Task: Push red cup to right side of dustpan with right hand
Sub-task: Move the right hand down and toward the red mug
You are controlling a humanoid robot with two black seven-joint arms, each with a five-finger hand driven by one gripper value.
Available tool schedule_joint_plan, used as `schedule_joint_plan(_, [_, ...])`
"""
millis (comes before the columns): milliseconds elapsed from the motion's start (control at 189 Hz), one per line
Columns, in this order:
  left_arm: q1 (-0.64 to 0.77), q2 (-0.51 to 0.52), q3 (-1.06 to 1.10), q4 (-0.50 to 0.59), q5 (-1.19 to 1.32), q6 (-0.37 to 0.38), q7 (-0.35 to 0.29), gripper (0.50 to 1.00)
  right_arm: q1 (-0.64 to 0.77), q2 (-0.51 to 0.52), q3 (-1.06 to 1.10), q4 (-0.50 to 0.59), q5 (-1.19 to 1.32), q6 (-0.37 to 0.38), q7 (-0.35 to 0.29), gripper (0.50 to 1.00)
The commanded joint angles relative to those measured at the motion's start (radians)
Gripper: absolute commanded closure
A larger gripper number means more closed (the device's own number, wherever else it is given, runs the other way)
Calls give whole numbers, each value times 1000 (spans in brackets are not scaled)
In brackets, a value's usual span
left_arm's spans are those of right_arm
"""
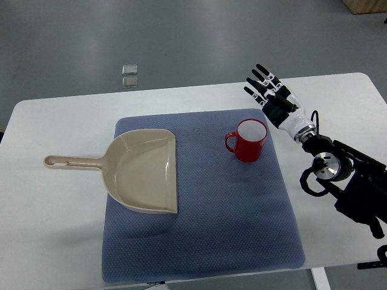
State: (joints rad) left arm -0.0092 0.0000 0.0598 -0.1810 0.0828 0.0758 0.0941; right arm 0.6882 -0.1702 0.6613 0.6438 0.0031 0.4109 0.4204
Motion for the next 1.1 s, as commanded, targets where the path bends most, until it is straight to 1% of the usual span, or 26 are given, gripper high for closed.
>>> schedule_joint_plan(0, [0, 0, 0, 0, 0, -1, -1, 500, 7, 0, -2, -1, 0, 0, 0, 566])
schedule_joint_plan(111, [0, 0, -1, 0, 0, 1, -1, 500, 8, -2, -3, 0, -2, 2, 0, 566])
schedule_joint_plan(191, [0, 0, -3, 2, -1, 1, -5, 500, 7, -8, -3, 0, -21, 20, 0, 566])
schedule_joint_plan(297, [0, 0, -3, 2, -1, 1, -5, 500, 7, -18, -5, -1, -77, 63, 0, 566])
schedule_joint_plan(365, [0, 0, -3, 2, 0, 1, -5, 500, 4, -43, -6, -1, -117, 94, 0, 566])
schedule_joint_plan(556, [0, 0, -1, 0, 0, 1, -5, 500, -9, -146, -5, 0, -287, 200, 6, 566])
schedule_joint_plan(704, [0, 0, 0, 0, -1, 1, -5, 500, -9, -222, -6, 0, -351, 200, 8, 566])
schedule_joint_plan(821, [0, 0, 0, -2, 0, 1, -5, 500, -10, -258, -6, 0, -422, 200, 12, 566])
schedule_joint_plan(1017, [0, 0, 2, -2, 0, 1, -5, 500, -35, -267, -12, 2, -600, 200, 90, 566])
schedule_joint_plan(1096, [0, 0, 2, -2, 0, -1, -5, 500, -49, -267, -12, 22, -629, 200, 107, 566])
